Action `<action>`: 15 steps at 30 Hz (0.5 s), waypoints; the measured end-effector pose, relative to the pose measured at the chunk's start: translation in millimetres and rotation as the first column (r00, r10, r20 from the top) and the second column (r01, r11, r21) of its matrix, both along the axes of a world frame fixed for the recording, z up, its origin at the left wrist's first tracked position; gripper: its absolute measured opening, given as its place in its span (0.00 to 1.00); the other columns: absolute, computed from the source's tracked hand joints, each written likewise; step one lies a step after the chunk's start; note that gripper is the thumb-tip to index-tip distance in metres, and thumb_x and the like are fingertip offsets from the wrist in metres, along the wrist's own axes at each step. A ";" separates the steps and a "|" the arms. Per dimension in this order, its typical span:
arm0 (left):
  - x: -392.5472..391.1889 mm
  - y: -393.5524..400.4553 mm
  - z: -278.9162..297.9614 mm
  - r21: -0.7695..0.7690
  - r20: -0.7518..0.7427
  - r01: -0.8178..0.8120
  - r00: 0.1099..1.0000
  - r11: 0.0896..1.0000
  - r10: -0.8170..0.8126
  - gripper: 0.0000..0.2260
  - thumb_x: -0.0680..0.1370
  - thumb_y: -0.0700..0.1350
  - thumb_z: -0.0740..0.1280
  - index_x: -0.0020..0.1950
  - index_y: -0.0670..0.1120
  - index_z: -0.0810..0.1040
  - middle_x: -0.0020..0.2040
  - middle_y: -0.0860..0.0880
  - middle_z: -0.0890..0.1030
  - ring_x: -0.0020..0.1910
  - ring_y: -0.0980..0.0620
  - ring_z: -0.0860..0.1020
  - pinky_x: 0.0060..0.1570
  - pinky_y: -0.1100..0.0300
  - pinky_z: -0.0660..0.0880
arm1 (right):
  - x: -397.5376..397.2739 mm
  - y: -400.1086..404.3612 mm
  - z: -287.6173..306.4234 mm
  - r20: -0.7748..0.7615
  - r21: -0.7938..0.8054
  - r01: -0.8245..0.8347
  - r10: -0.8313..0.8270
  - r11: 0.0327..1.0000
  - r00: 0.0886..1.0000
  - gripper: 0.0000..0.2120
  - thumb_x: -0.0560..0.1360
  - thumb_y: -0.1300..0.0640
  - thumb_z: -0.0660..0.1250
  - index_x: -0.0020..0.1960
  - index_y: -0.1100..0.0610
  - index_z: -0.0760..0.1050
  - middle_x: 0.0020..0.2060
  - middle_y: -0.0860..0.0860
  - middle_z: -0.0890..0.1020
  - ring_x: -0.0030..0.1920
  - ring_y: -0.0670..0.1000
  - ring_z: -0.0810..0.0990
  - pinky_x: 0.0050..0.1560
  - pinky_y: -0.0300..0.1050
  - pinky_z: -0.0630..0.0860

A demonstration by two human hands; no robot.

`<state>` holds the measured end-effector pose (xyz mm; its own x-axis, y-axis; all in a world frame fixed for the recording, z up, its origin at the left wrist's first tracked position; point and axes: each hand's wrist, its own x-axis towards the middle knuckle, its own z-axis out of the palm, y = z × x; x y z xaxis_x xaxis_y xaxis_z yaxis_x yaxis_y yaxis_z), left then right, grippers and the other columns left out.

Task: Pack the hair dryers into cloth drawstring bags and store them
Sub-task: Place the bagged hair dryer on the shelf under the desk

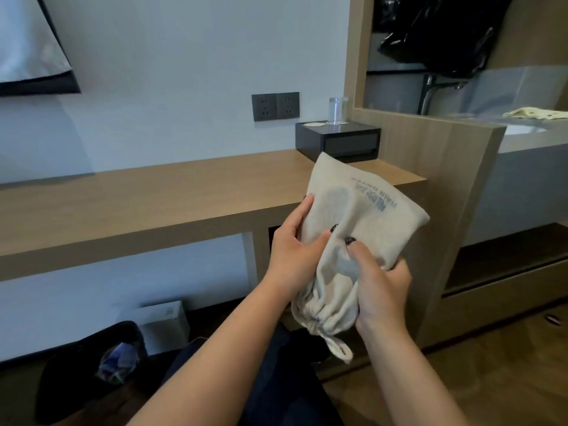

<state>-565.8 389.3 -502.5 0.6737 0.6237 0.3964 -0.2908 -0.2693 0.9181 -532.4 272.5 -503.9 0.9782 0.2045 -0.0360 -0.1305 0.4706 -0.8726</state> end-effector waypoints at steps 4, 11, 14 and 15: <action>9.1 -18.0 -26.8 -0.015 -0.083 0.075 0.994 0.997 -0.076 0.30 0.74 0.42 0.73 0.74 0.53 0.68 0.69 0.56 0.75 0.65 0.61 0.75 0.63 0.57 0.75 | 7.1 -16.5 -30.3 -0.105 0.004 0.086 -0.085 0.996 0.991 0.18 0.70 0.64 0.74 0.58 0.59 0.76 0.48 0.53 0.84 0.45 0.51 0.85 0.42 0.46 0.81; 28.8 -15.7 -90.6 -0.125 -0.220 0.049 0.972 0.991 -0.076 0.29 0.76 0.42 0.71 0.75 0.51 0.66 0.68 0.58 0.74 0.63 0.65 0.75 0.60 0.64 0.75 | 40.7 -7.9 -102.3 -0.275 -0.040 0.146 -0.151 0.989 0.949 0.18 0.69 0.62 0.74 0.59 0.59 0.77 0.49 0.54 0.85 0.47 0.55 0.85 0.45 0.49 0.81; 36.0 -7.2 -124.1 -0.206 -0.292 0.007 0.954 0.979 -0.068 0.26 0.78 0.41 0.69 0.75 0.49 0.67 0.68 0.57 0.74 0.62 0.65 0.74 0.64 0.63 0.73 | 64.0 3.9 -134.7 -0.327 -0.090 0.135 -0.157 0.987 0.932 0.17 0.68 0.62 0.74 0.57 0.59 0.78 0.47 0.54 0.85 0.45 0.55 0.85 0.43 0.46 0.79; 37.9 -4.0 -135.7 -0.238 -0.317 -0.005 0.946 0.971 -0.073 0.25 0.79 0.42 0.68 0.75 0.49 0.67 0.68 0.56 0.74 0.63 0.63 0.74 0.65 0.60 0.72 | 72.5 8.3 -144.6 -0.336 -0.108 0.119 -0.149 0.987 0.930 0.17 0.68 0.62 0.74 0.57 0.58 0.79 0.47 0.54 0.85 0.46 0.55 0.85 0.43 0.47 0.80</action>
<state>-527.9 385.3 -638.3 0.7629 0.6465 0.0015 0.0251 -0.0321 0.9992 -459.9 280.7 -648.5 0.9215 0.0541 -0.3847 -0.3690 0.4315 -0.8232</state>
